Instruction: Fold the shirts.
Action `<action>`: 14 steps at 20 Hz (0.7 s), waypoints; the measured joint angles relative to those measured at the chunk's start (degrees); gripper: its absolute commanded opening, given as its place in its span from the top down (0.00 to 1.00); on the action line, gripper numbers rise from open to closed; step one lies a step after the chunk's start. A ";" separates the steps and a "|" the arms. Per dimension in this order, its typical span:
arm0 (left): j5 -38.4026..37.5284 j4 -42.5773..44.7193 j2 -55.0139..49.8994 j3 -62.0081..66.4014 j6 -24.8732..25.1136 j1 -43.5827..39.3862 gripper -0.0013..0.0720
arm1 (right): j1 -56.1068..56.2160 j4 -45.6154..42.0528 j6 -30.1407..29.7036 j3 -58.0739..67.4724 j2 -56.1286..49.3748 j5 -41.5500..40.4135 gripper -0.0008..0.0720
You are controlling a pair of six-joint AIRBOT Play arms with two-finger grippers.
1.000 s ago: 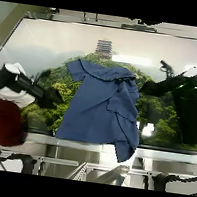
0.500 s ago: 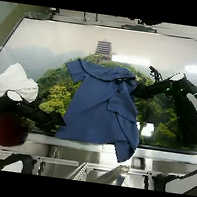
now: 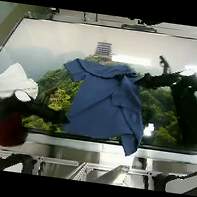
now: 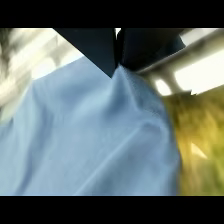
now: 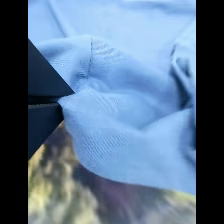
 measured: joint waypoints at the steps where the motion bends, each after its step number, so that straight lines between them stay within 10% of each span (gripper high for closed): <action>1: 0.22 0.74 -0.17 3.30 0.07 2.01 0.95 | -1.84 -1.29 0.74 0.22 1.20 0.11 0.97; 7: -3.93 2.43 -8.50 29.55 -0.61 13.90 0.95 | -13.27 -10.84 5.97 -1.92 8.50 11.69 0.97; 14: -4.96 4.31 -25.77 50.86 -0.83 9.62 0.95 | -9.62 -8.37 1.70 -16.22 10.73 17.49 0.96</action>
